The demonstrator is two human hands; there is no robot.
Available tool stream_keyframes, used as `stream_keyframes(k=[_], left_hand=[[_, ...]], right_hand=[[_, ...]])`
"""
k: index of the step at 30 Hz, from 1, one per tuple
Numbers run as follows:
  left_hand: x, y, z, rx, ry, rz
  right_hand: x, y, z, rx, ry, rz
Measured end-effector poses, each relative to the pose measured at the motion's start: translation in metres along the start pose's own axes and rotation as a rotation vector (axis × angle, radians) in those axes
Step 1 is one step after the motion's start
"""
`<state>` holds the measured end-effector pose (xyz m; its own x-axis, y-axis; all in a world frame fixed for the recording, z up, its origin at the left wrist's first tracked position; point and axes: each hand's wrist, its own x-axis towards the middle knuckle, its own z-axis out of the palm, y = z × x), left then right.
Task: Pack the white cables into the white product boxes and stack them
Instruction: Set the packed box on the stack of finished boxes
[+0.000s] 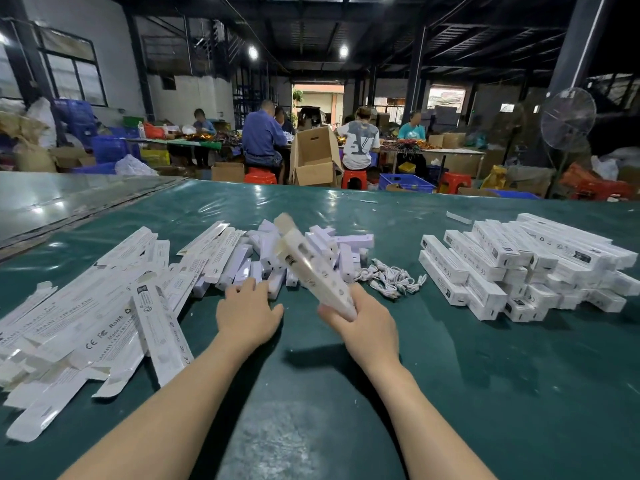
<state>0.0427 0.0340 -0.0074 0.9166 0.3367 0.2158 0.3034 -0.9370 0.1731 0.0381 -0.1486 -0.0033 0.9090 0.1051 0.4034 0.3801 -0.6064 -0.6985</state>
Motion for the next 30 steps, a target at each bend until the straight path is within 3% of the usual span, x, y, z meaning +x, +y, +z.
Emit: stream_keyframes(k=[4,9,13,15,17,20,24,30], left_hand=[[-0.006,0.001,-0.001,-0.147,0.191,-0.024],[-0.011,-0.014,0.001,-0.529,0.325,-0.073],[-0.023,-0.030,-0.010,-1.094,0.662,-0.485],[-0.027,-0.035,-0.018,-1.409,0.792,-0.581],[-0.029,-0.038,-0.027,-1.703,0.797,-0.598],[-0.029,-0.038,-0.040,-2.077,0.652,-0.485],[-0.032,-0.033,-0.042,-2.072,0.488,-0.351],[-0.031,-0.035,-0.042,-1.859,0.558,-0.288]], right_hand=[[-0.001,0.002,0.003,-0.018,-0.087,-0.017],[0.001,0.006,0.003,0.212,-0.121,0.000],[0.003,0.005,0.004,0.315,-0.190,-0.011],[0.003,0.002,0.003,0.386,-0.286,0.033],[0.003,0.001,-0.001,0.386,-0.396,0.097],[0.006,0.005,-0.011,0.370,-0.497,0.139],[0.005,0.005,-0.022,0.313,-0.537,0.145],[0.004,0.007,-0.023,0.275,-0.546,0.126]])
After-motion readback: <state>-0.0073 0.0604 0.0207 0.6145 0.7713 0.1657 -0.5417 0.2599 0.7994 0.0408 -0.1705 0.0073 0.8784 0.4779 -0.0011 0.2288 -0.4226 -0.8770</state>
